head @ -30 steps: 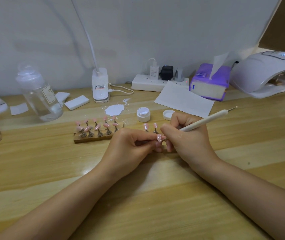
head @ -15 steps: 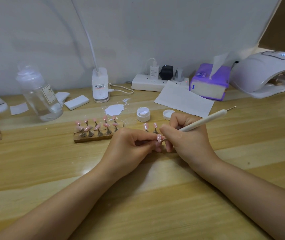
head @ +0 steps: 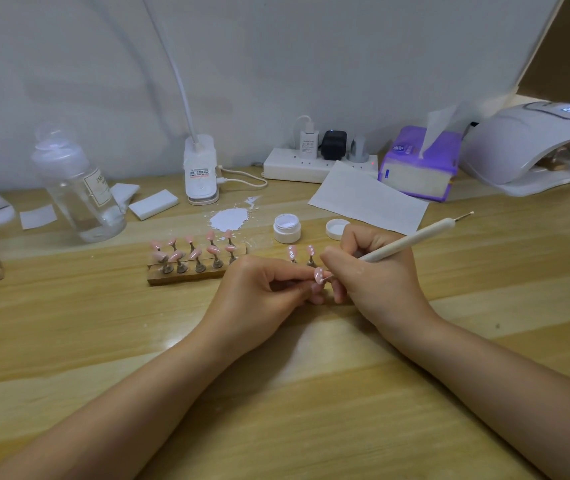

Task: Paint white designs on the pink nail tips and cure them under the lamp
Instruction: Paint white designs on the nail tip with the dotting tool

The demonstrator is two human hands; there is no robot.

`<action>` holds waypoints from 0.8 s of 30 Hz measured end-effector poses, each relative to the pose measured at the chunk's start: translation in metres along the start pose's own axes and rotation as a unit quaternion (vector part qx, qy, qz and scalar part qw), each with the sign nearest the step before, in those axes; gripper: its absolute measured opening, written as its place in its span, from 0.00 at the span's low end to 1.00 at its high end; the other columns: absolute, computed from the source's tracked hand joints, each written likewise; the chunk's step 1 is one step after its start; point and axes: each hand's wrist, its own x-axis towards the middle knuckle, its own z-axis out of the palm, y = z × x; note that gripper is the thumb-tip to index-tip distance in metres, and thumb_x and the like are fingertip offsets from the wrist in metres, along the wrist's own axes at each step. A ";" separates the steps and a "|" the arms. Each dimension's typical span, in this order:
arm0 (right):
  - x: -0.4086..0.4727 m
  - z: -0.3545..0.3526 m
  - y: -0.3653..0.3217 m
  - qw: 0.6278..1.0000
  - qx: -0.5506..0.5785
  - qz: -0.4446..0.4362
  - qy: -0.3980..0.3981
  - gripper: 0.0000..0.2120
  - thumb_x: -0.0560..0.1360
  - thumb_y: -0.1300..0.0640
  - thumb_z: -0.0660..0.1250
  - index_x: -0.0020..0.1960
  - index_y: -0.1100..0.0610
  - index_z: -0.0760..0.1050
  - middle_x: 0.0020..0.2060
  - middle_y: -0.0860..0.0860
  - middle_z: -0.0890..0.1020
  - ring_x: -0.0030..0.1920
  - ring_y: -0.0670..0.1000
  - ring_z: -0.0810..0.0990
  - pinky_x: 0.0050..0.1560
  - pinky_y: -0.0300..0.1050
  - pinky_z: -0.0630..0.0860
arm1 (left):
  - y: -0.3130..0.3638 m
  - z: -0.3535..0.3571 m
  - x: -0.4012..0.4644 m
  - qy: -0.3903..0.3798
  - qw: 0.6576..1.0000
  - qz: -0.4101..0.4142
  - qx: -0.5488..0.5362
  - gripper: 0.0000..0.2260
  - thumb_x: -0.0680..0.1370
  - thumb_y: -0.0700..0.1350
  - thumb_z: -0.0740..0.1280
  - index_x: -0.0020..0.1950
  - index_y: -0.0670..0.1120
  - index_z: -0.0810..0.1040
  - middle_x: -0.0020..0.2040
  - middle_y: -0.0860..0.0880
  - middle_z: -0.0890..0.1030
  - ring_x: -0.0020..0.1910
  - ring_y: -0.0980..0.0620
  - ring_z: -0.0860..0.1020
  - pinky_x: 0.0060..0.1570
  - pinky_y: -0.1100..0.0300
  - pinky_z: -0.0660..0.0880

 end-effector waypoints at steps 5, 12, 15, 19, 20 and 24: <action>0.000 0.001 0.001 1.000 0.010 0.005 -0.004 0.20 0.68 0.76 0.59 0.22 0.59 0.61 0.14 0.50 0.69 0.17 0.47 0.69 0.22 0.34 0.70 | 0.000 -0.001 0.000 -0.001 1.000 0.007 0.020 0.08 0.72 0.33 0.69 0.45 0.45 0.84 0.34 0.49 0.84 0.31 0.68 0.75 0.36 0.75 0.69; 0.001 0.000 0.001 1.000 0.008 0.003 -0.003 0.19 0.67 0.75 0.59 0.23 0.60 0.60 0.14 0.50 0.69 0.17 0.46 0.69 0.21 0.34 0.70 | 0.000 -0.001 0.000 0.000 1.000 0.010 0.024 0.08 0.72 0.33 0.69 0.45 0.45 0.84 0.35 0.49 0.84 0.32 0.68 0.76 0.37 0.75 0.69; 0.000 0.001 0.000 1.000 0.010 0.004 -0.005 0.19 0.68 0.76 0.59 0.24 0.60 0.60 0.13 0.49 0.68 0.16 0.44 0.68 0.20 0.32 0.68 | 0.000 -0.001 0.000 -0.001 1.000 0.007 0.022 0.09 0.72 0.33 0.69 0.46 0.45 0.84 0.35 0.49 0.84 0.32 0.68 0.75 0.37 0.75 0.69; 0.000 0.001 -0.001 1.000 0.003 -0.002 -0.003 0.19 0.68 0.77 0.59 0.25 0.59 0.60 0.13 0.48 0.68 0.15 0.42 0.68 0.20 0.30 0.66 | 0.000 -0.001 0.000 -0.002 1.000 0.004 0.017 0.08 0.72 0.33 0.69 0.45 0.45 0.84 0.35 0.49 0.84 0.33 0.68 0.76 0.37 0.75 0.70; 0.000 0.001 0.000 1.000 -0.002 -0.003 -0.004 0.19 0.68 0.76 0.59 0.25 0.59 0.60 0.13 0.48 0.69 0.15 0.42 0.68 0.20 0.30 0.66 | 0.000 -0.001 0.000 -0.002 1.000 0.004 0.018 0.09 0.72 0.33 0.69 0.45 0.45 0.84 0.35 0.50 0.84 0.32 0.68 0.76 0.37 0.75 0.70; 0.001 0.001 0.000 1.000 0.003 -0.001 -0.006 0.20 0.68 0.76 0.59 0.24 0.59 0.60 0.13 0.49 0.69 0.16 0.44 0.69 0.21 0.32 0.69 | 0.000 -0.001 0.000 -0.001 1.000 0.008 0.023 0.09 0.72 0.33 0.69 0.45 0.46 0.84 0.34 0.51 0.83 0.32 0.69 0.76 0.37 0.76 0.69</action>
